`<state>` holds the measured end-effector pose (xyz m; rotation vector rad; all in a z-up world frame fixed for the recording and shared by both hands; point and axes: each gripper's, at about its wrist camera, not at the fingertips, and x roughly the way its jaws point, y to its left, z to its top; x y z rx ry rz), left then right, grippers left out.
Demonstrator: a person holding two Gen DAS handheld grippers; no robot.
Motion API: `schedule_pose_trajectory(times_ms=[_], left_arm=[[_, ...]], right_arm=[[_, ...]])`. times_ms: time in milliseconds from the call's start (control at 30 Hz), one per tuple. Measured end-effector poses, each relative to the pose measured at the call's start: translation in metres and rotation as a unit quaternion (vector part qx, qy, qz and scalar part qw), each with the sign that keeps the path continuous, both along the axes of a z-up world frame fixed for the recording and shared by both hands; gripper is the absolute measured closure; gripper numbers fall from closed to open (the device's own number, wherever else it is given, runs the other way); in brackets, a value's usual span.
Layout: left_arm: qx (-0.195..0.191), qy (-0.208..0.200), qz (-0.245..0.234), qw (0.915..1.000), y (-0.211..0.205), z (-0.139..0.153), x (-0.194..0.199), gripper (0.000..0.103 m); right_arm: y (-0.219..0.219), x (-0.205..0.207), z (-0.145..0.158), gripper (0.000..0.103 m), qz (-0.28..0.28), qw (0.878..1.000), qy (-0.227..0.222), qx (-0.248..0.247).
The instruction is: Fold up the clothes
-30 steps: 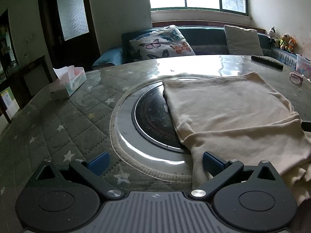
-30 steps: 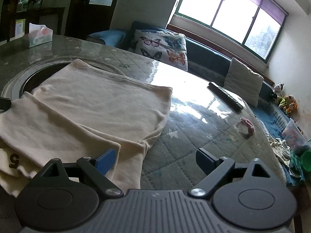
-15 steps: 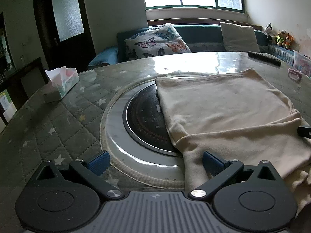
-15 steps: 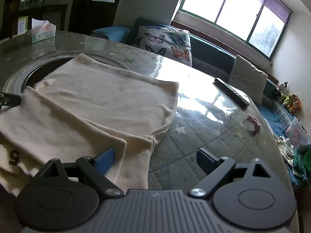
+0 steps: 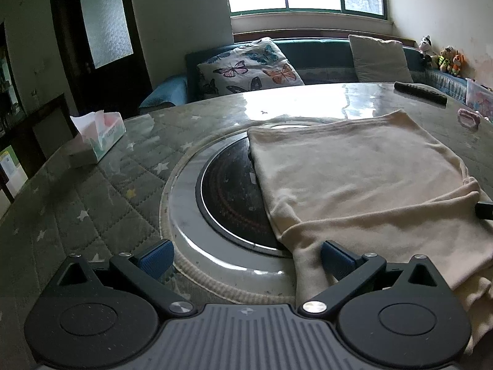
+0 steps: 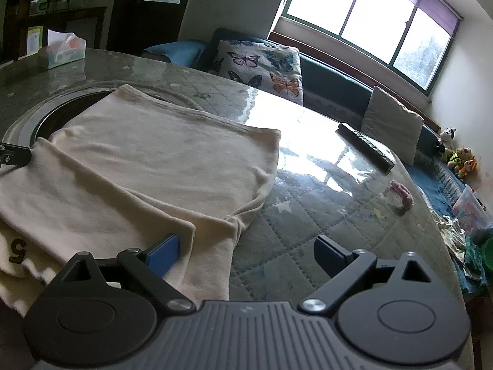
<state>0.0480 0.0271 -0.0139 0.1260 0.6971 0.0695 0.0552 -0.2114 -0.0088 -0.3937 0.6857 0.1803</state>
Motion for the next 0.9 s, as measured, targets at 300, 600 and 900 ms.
schedule_pose_trajectory(times_ms=[300,600,900], left_arm=[[0.006,0.003,0.000,1.0000,-0.003,-0.003,0.013,0.000],[0.004,0.000,-0.002,1.0000,-0.002,-0.001,0.012,0.000],[0.006,0.001,-0.001,1.0000,-0.004,-0.002,0.019,0.000]], right_arm=[[0.002,-0.003,0.005,0.007,0.014,1.000,-0.005,0.014],[-0.007,-0.003,0.001,0.006,0.007,1.000,0.005,0.017],[0.006,0.013,-0.001,0.004,0.007,1.000,0.003,0.002]])
